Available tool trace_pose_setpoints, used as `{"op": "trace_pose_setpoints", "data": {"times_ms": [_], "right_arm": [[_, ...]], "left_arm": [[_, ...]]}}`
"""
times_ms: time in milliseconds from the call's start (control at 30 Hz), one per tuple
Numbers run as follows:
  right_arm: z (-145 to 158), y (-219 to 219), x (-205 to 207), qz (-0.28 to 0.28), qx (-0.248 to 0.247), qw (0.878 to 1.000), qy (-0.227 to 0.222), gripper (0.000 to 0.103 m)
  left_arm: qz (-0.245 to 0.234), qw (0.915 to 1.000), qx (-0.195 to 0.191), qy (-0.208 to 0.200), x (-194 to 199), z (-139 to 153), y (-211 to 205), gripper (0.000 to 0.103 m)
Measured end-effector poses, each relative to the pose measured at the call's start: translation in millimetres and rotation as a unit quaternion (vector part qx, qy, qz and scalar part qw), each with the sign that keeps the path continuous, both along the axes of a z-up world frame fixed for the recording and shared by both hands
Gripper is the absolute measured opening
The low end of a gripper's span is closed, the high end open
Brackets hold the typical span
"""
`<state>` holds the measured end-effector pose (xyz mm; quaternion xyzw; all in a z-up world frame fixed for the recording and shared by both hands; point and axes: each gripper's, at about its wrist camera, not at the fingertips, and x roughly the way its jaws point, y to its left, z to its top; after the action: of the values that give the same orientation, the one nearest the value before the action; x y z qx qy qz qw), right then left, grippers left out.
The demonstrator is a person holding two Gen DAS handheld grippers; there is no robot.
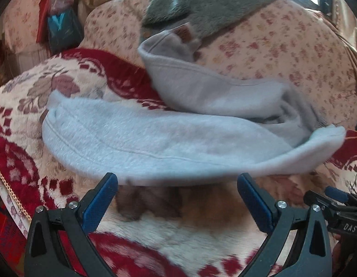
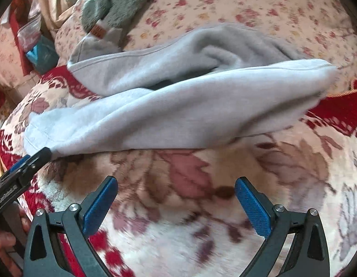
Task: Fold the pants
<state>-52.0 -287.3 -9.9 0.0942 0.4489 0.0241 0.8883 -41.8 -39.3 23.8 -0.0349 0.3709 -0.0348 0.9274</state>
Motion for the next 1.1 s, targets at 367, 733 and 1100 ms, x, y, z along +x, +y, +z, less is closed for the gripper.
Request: {"op": "trace_pose_setpoints", "data": {"times_ms": [367,733,1100], "right_arm": [[13.2,-38.2,-15.9,-0.02,0.005,1.0,-0.012,0.103],[12.8,-71.6,-13.4,-0.047,0.006,0.999,-0.009,0.103],[19.8,-154.0,23.6,-0.117,0.072,0.99,0.003,0.103]], "left_arm": [[-0.023,0.9997,0.005,-0.004,-13.6,6.8,-37.9,0.103],[-0.023,0.9997,0.007,0.007,-11.0,1.1,-48.4,0.103],[0.033,0.9993,0.0,0.02,0.6,-7.7,-5.1,0.103]]}}
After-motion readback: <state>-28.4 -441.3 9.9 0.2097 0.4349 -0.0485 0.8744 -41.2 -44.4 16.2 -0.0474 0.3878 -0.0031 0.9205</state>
